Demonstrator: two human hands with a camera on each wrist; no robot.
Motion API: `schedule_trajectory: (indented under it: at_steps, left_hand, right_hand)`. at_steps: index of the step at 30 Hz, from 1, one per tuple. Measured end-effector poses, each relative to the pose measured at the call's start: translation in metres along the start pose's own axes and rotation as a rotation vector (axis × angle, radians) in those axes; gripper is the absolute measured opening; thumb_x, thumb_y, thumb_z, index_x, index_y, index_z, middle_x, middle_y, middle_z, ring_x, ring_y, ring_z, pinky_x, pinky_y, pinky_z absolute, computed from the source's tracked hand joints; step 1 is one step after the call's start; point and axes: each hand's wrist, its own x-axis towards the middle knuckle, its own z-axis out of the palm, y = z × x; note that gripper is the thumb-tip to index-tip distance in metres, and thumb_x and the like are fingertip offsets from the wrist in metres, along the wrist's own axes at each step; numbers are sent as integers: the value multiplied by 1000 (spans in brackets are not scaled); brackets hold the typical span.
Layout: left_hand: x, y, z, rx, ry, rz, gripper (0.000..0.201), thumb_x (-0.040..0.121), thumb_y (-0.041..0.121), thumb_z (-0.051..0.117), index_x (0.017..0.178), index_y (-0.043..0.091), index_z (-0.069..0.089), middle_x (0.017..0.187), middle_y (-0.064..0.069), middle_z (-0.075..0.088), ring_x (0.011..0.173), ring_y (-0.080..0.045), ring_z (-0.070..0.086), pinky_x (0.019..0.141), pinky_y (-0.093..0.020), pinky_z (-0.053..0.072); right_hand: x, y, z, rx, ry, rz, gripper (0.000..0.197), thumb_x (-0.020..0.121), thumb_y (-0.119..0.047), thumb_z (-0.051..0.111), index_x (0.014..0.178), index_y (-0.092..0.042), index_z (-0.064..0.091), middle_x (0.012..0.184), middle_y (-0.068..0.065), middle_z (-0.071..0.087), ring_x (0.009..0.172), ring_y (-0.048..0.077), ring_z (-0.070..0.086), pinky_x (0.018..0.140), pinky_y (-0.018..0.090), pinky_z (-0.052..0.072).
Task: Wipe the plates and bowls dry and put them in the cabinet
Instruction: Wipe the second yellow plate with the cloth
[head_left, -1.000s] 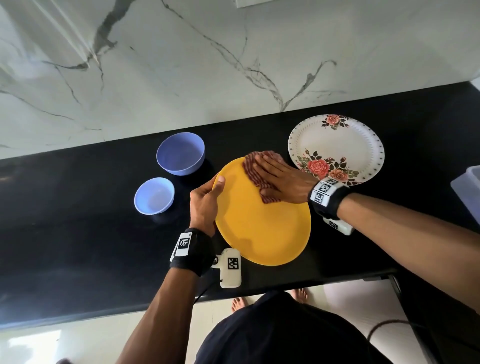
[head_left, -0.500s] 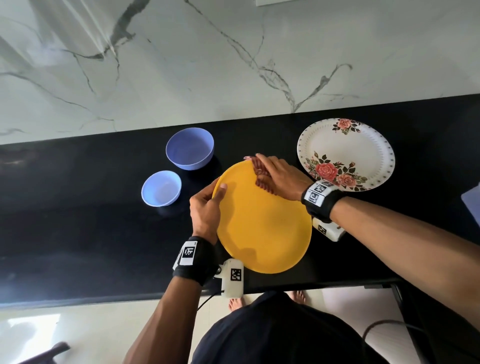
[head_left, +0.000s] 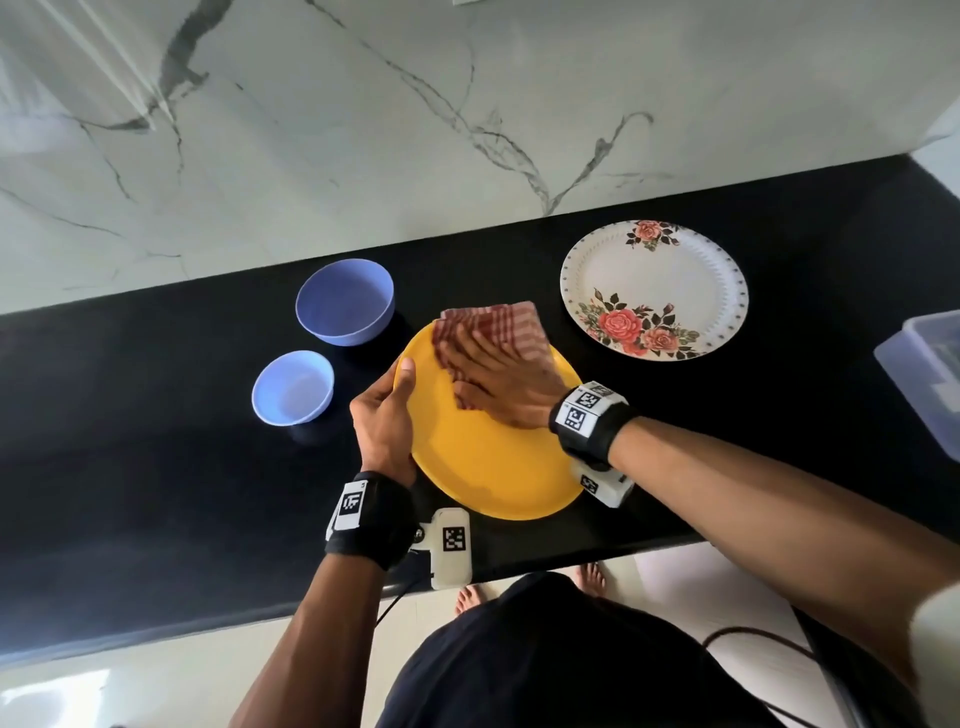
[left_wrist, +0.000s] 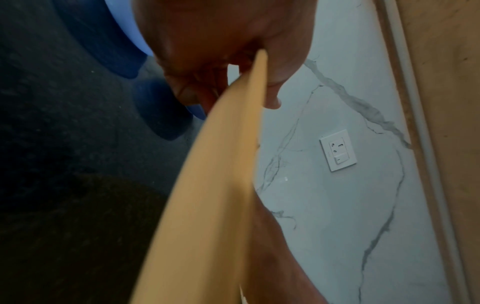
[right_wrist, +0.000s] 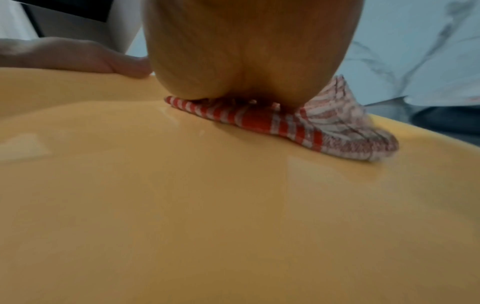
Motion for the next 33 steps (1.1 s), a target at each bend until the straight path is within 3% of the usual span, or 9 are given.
schedule_trajectory:
  at_steps: [3, 6, 9, 13, 17, 21, 25, 29, 33]
  left_hand:
    - [-3, 2, 6, -29, -15, 34, 38, 101, 42, 65, 111, 8, 80, 106, -9, 80, 104, -21, 75, 99, -45, 59]
    - [-2, 1, 7, -42, 55, -13, 58, 101, 59, 57, 85, 5, 71, 92, -14, 74, 86, -25, 71, 91, -48, 60]
    - [-2, -2, 8, -88, 91, -89, 63, 96, 71, 54, 91, 9, 65, 88, -12, 68, 83, -26, 68, 87, -48, 60]
    - [-3, -3, 6, -156, 107, -89, 39, 97, 43, 72, 110, 6, 77, 101, -11, 79, 99, -31, 76, 91, -50, 62]
    - [1, -3, 5, -86, 141, -89, 24, 93, 13, 75, 117, 13, 77, 111, -9, 78, 107, -32, 73, 87, -46, 62]
    - [3, -1, 5, -83, 152, -63, 21, 92, 13, 77, 113, 16, 78, 101, -1, 80, 104, -27, 73, 95, -47, 60]
    - [5, 0, 5, -47, 160, -36, 27, 92, 16, 78, 118, 11, 78, 105, -2, 80, 108, -27, 73, 101, -51, 57]
    - [7, 2, 6, -47, 178, -63, 20, 90, 20, 80, 110, 17, 79, 109, -3, 78, 111, -28, 70, 102, -54, 55]
    - [7, 5, 4, -63, 193, -135, 7, 91, 18, 79, 95, 22, 76, 99, 3, 75, 97, -17, 68, 101, -46, 54]
  right_hand:
    - [0, -21, 0, -47, 78, -170, 61, 109, -42, 16, 162, -12, 12, 168, 12, 17, 157, 26, 11, 127, 49, 7]
    - [-10, -37, 3, -44, 107, -317, 55, 109, -34, 30, 158, -10, 28, 166, 14, 23, 156, 30, 11, 127, 50, 6]
    - [-29, -43, 6, -203, 117, -476, 47, 109, -30, 35, 150, -11, 45, 164, 13, 28, 155, 34, 9, 127, 50, -4]
    - [-59, -43, 13, -20, 5, -417, 58, 109, -39, 33, 162, -18, 19, 170, 7, 9, 157, 28, -4, 125, 55, 3]
    - [-91, -31, 14, 212, -199, -343, 56, 111, -37, 28, 162, -34, 6, 170, -9, -6, 155, 11, -18, 125, 44, -14]
    - [-126, -8, 21, 239, -267, -330, 53, 110, -46, 20, 160, -42, 4, 169, -15, -6, 155, 9, -15, 126, 48, -6]
    - [-154, 20, 28, 205, -314, -243, 52, 108, -52, 18, 158, -49, 4, 167, -20, -6, 153, 2, -15, 126, 40, -9]
    - [-161, 38, 36, 210, -154, -151, 53, 106, -51, 27, 158, -46, 19, 167, -17, 14, 156, 7, 9, 127, 45, 13]
    - [-163, 27, 56, 156, 221, -133, 50, 102, -34, 49, 151, -35, 42, 157, -10, 43, 139, 18, 47, 111, 47, 42]
